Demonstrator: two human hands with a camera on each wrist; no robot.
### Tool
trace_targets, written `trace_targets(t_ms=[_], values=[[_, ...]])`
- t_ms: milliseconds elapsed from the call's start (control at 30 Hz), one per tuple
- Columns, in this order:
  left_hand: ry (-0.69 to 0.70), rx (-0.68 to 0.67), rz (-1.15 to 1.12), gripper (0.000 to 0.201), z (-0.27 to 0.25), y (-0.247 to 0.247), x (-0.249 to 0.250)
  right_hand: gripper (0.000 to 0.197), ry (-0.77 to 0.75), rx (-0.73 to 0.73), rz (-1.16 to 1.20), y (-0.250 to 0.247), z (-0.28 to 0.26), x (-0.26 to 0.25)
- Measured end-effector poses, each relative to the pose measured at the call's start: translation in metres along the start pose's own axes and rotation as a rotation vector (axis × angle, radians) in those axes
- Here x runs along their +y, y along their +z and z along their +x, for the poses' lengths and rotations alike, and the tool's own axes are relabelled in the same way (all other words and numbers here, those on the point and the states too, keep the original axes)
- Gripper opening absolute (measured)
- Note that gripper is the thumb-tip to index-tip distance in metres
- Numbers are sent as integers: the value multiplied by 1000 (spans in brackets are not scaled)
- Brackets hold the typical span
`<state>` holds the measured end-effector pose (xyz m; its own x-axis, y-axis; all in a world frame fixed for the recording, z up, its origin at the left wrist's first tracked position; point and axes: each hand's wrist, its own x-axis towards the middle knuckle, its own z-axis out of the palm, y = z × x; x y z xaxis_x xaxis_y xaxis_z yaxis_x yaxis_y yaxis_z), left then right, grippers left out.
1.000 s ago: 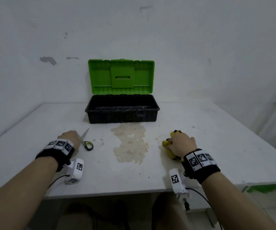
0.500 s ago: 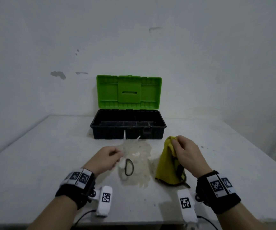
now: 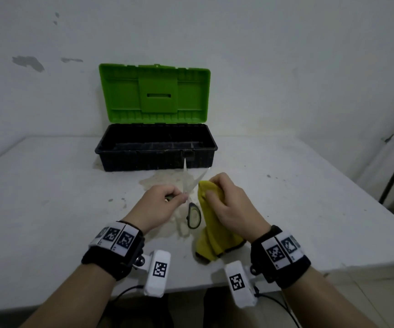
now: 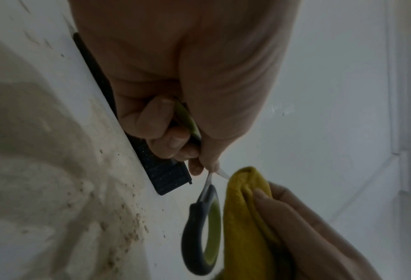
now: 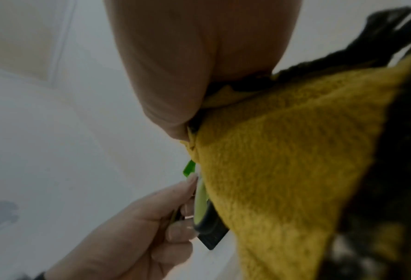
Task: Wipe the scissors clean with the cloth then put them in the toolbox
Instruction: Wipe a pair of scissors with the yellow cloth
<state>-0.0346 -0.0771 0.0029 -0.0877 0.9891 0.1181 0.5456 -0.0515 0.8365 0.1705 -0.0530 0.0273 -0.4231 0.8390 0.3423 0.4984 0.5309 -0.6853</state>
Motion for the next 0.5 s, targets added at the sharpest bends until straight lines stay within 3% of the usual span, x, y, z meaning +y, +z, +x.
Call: trace_targets(t_ms=[100, 233, 333, 500], values=[[46, -1, 26, 23, 2, 1, 3, 11, -194, 49, -105, 10, 6, 4], [128, 11, 102, 21, 2, 1, 7, 14, -271, 120, -162, 20, 10, 3], [171, 4, 136, 24, 1, 1, 6, 15, -276, 122, -229, 22, 11, 2], [164, -5, 138, 23, -2, -4, 7, 22, -157, 120, -308, 5, 21, 1]])
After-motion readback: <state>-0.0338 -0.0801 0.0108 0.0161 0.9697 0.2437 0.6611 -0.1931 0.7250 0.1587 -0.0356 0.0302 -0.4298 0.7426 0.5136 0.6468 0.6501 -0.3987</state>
